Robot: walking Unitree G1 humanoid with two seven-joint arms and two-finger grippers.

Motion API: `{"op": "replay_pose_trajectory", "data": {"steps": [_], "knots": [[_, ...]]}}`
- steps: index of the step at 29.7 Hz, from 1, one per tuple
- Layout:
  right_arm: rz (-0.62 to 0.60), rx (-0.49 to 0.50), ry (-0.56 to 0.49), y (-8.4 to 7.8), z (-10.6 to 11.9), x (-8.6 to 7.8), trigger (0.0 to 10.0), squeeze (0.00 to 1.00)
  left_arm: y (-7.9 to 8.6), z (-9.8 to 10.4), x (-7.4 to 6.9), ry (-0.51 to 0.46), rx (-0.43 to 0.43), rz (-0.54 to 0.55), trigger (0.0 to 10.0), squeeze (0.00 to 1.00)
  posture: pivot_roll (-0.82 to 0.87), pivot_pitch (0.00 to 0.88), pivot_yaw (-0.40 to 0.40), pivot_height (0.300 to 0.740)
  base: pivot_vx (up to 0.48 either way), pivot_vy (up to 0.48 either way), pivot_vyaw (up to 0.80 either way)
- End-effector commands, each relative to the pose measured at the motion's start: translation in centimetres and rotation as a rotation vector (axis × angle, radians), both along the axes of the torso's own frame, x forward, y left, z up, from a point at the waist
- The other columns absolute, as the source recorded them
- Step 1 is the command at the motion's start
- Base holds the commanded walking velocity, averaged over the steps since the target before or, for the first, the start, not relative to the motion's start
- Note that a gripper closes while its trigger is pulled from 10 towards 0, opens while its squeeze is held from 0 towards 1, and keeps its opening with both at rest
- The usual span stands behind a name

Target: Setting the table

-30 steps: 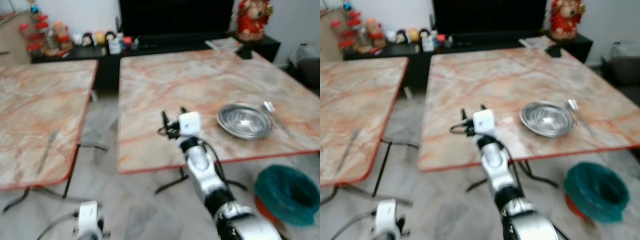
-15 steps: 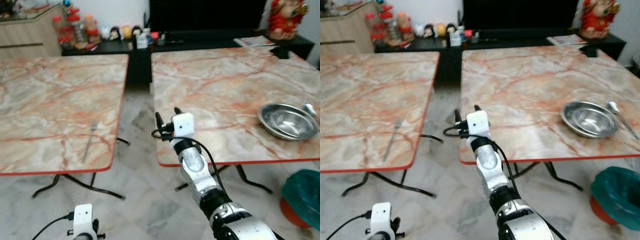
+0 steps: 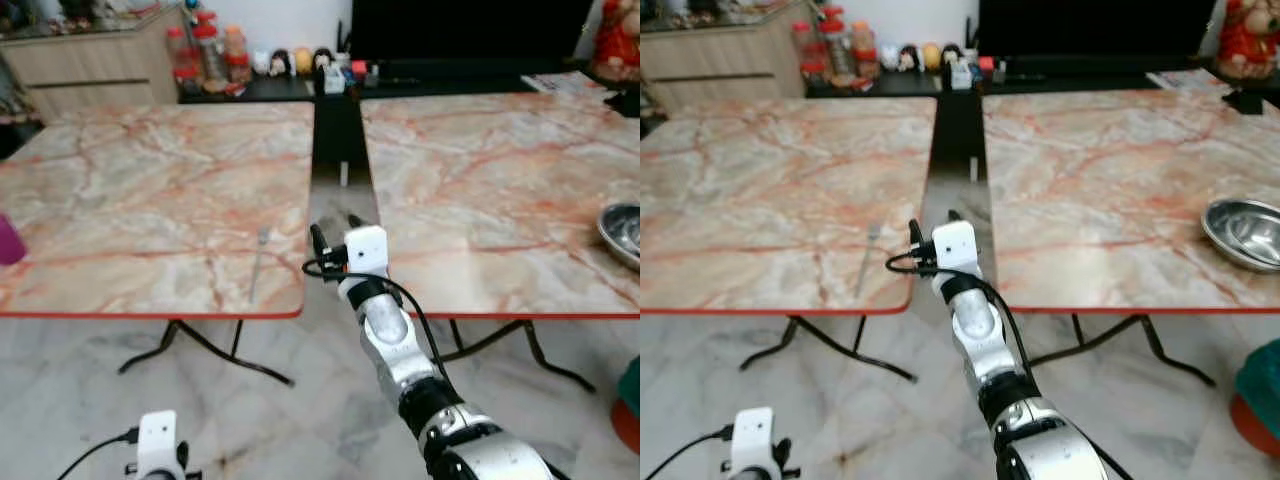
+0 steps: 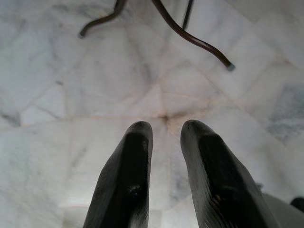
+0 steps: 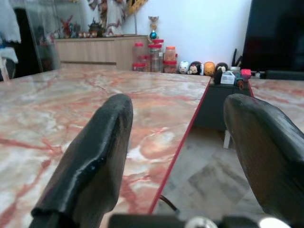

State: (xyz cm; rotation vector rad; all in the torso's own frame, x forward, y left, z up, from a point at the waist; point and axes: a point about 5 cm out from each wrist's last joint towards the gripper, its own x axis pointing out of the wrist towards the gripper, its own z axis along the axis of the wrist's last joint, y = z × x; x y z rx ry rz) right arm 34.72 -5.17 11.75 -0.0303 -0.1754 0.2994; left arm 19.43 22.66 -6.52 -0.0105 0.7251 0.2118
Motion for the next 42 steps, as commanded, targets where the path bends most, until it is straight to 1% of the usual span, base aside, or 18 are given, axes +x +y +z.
{"op": "replay_pose_trajectory", "data": {"steps": [1,17,26,33,36,38,42], "knots": [[0.001,0.014,-0.006,0.26,0.31,0.07,10.0,0.0,-0.28,-0.27,-0.34,0.013,-0.012,0.002,10.0,0.0,0.06,0.0,0.063,0.728,0.0,0.341,0.55],[-0.002,0.035,0.007,0.3,0.16,0.01,10.0,0.0,-0.29,-0.31,-0.44,0.013,-0.011,0.004,10.0,0.0,0.07,0.0,0.063,0.728,0.0,0.34,0.0],[-0.011,0.039,0.014,-0.02,0.07,0.07,10.0,0.0,-0.36,-0.25,-0.28,0.01,-0.011,0.004,10.0,0.0,0.06,0.0,0.064,0.728,0.0,0.335,0.0],[-0.02,0.04,0.018,-0.2,-0.03,0.08,10.0,0.0,-0.48,-0.23,-0.2,0.009,-0.003,-0.009,10.0,0.0,0.06,0.0,0.065,0.728,0.0,0.0,0.0],[-0.03,0.042,0.024,-0.47,-0.12,0.13,10.0,0.0,-0.64,-0.16,-0.08,-0.003,-0.014,-0.012,10.0,0.0,0.05,0.0,0.065,0.728,0.0,0.0,0.0],[-0.035,0.042,0.026,-0.58,-0.13,0.18,10.0,0.0,-0.66,-0.2,-0.07,0.005,-0.013,-0.01,10.0,0.0,0.06,0.0,0.065,0.728,0.0,0.0,0.0],[-0.035,0.044,0.026,-0.57,-0.06,0.23,10.0,0.0,-0.66,-0.07,0.17,-0.007,-0.024,0.003,10.0,0.0,0.06,0.0,0.064,0.728,0.0,0.089,0.0]]}}
